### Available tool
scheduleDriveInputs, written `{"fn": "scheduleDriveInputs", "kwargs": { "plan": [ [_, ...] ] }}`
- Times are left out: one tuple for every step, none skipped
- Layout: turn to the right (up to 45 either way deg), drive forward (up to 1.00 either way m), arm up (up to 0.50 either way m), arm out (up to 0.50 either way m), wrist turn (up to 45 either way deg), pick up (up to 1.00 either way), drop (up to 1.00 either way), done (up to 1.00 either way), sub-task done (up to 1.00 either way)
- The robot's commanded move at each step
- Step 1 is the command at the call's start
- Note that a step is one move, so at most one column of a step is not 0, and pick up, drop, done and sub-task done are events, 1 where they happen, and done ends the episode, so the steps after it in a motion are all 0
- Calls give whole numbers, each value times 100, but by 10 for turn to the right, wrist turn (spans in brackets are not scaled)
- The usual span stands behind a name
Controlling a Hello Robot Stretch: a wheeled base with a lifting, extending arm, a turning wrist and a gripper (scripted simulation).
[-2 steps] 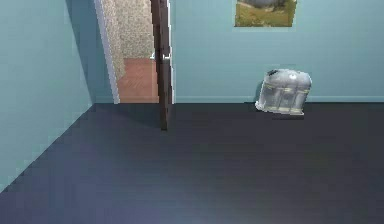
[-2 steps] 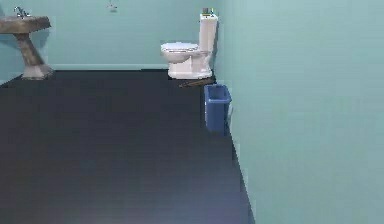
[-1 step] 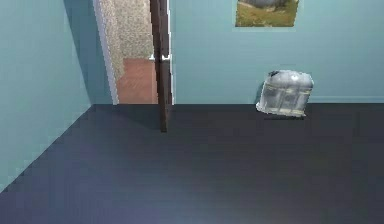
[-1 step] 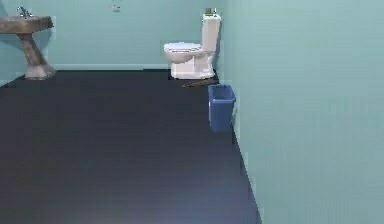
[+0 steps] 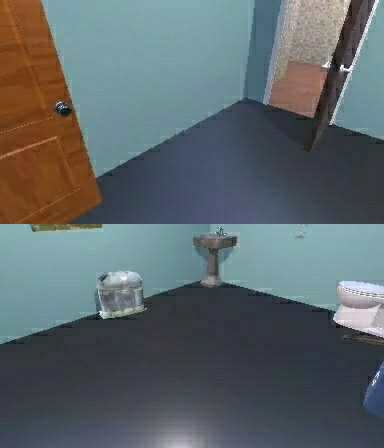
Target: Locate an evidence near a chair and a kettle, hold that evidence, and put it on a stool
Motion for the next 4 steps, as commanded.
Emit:
{"fn": "scheduleDriveInputs", "kwargs": {
  "plan": [
    [-360, 0, 0, 0, 0, 0, 0, 0, 0],
    [0, 60, 0, 0, 0, 0, 0, 0, 0],
    [-450, 0, 0, 0, 0, 0, 0, 0, 0],
    [-270, 0, 0, 0, 0, 0, 0, 0, 0]
  ]
}}
